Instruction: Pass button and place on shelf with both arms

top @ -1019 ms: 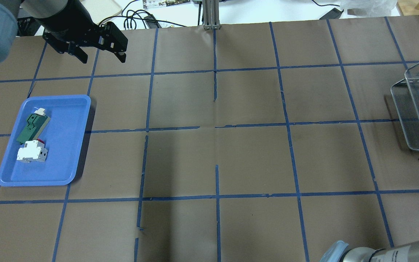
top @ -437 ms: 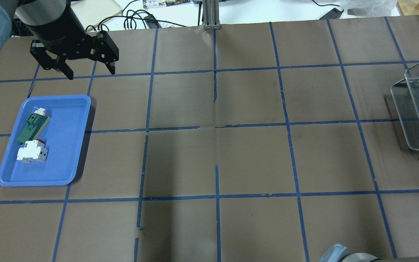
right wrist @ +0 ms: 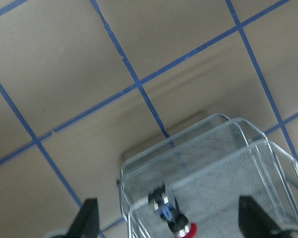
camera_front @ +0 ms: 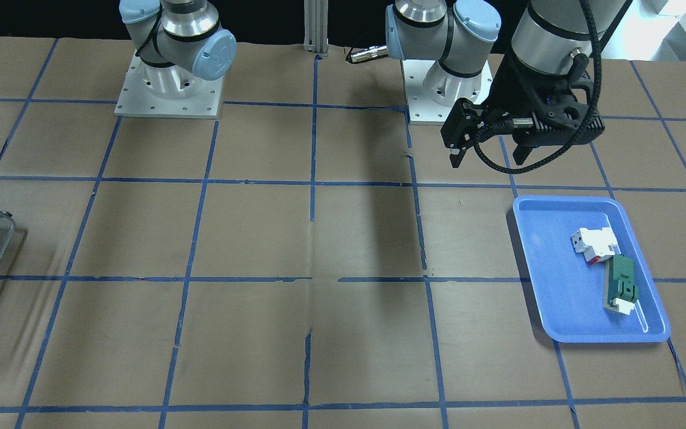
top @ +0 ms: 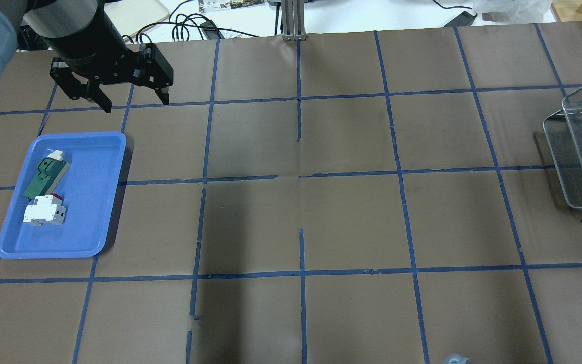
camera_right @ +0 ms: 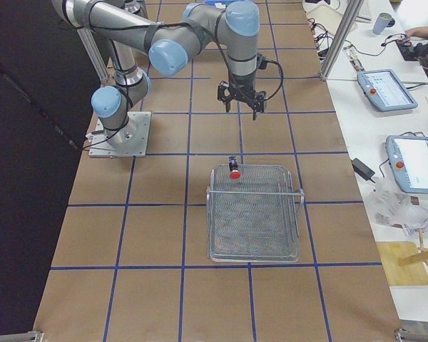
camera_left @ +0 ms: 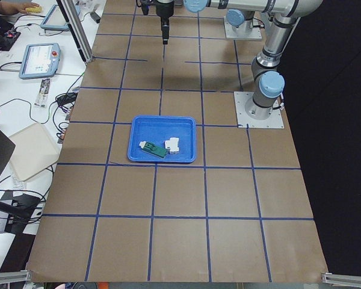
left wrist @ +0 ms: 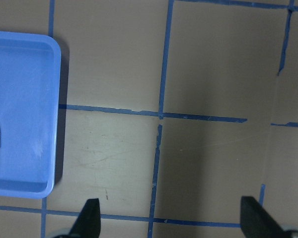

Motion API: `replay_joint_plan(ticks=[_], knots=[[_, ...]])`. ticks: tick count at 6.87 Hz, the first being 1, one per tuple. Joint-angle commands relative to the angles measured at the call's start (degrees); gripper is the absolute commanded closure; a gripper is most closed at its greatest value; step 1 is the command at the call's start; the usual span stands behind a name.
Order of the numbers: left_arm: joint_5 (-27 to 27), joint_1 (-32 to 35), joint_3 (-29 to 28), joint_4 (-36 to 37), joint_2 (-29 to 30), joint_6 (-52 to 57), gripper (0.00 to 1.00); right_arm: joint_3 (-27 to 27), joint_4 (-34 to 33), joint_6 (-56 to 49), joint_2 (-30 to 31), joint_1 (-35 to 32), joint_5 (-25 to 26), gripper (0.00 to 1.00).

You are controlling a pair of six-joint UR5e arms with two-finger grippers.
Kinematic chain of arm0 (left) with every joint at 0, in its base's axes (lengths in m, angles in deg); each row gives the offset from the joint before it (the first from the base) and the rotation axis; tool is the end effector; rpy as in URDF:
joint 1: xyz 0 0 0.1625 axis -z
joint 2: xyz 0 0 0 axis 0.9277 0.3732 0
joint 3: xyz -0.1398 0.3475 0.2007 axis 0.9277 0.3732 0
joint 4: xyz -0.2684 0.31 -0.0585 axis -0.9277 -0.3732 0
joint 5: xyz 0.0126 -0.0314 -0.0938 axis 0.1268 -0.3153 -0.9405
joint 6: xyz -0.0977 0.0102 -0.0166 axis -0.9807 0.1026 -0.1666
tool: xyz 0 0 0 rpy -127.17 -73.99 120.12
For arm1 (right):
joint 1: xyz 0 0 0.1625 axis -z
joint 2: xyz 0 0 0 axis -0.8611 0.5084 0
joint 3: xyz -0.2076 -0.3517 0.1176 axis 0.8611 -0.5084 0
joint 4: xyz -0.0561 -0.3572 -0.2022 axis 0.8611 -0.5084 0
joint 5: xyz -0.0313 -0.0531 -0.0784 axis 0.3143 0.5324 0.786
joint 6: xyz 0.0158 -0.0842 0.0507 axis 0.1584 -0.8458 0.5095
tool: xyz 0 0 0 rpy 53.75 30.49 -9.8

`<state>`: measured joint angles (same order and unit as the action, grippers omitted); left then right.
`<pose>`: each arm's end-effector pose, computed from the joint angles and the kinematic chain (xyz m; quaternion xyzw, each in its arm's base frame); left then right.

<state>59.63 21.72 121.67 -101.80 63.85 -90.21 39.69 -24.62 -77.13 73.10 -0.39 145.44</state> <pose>-0.1334 -0.5112 0.5130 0.0435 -0.9988 0.0219 0.0096 -0.1399 -0.5063 0.5156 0.4924 -0.8687 0.0278 0.0466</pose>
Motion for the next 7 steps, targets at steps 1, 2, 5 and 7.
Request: replay_joint_plan(ticks=[1,2,5,7], knots=[[-0.14,1.24,-0.01,-0.03,-0.10,-0.02,0.00,0.06,1.99,27.87,0.40,-14.01,-3.18,0.00],[0.47,1.60,0.07,-0.11,-0.18,0.06,0.00,0.06,1.29,37.47,0.31,-20.52,-3.37,0.00],[0.48,1.60,0.07,0.33,0.95,2.42,0.00,0.67,0.06,74.27,-0.74,-30.50,-2.50,0.00],[0.57,1.52,-0.10,0.33,1.04,2.52,0.00,-0.38,0.84,86.92,-2.06,-26.77,-2.22,0.00]])
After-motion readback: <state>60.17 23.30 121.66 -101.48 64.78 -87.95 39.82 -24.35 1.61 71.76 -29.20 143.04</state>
